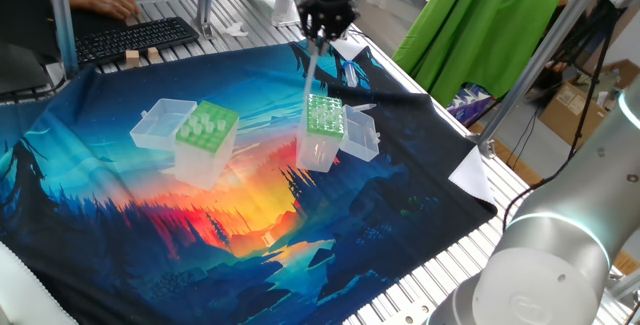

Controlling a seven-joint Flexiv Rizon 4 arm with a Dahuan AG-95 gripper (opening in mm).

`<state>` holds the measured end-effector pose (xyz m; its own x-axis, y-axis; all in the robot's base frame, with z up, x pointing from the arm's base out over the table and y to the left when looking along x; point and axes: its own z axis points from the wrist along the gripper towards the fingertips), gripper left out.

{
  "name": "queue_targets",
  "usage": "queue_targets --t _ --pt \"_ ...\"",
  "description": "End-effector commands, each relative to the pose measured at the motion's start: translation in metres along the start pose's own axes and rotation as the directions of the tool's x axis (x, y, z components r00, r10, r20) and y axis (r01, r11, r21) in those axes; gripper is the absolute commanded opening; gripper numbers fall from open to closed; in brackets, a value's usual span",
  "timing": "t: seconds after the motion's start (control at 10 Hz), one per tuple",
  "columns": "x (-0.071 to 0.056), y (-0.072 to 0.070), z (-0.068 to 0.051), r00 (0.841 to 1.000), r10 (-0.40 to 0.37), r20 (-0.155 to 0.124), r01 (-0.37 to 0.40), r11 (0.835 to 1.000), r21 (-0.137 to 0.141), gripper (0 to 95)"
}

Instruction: Transfer all large pipette tips from one holder to another

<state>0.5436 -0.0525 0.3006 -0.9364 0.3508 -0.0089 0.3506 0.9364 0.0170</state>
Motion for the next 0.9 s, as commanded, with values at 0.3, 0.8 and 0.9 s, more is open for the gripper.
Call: queue_targets --t 0.3,0.8,0.9 --pt "0.0037 -0.0087 0.0052 1.000 -0.015 0.008 0.015 1.000 -0.004 0.0" --pt "0.0043 -0.0086 0.0076 1.000 0.001 0.002 -0.001 1.000 -0.010 0.0" --pt "0.0042 -0.0085 0.0081 1.000 0.002 0.002 -0.002 1.000 -0.016 0.0"
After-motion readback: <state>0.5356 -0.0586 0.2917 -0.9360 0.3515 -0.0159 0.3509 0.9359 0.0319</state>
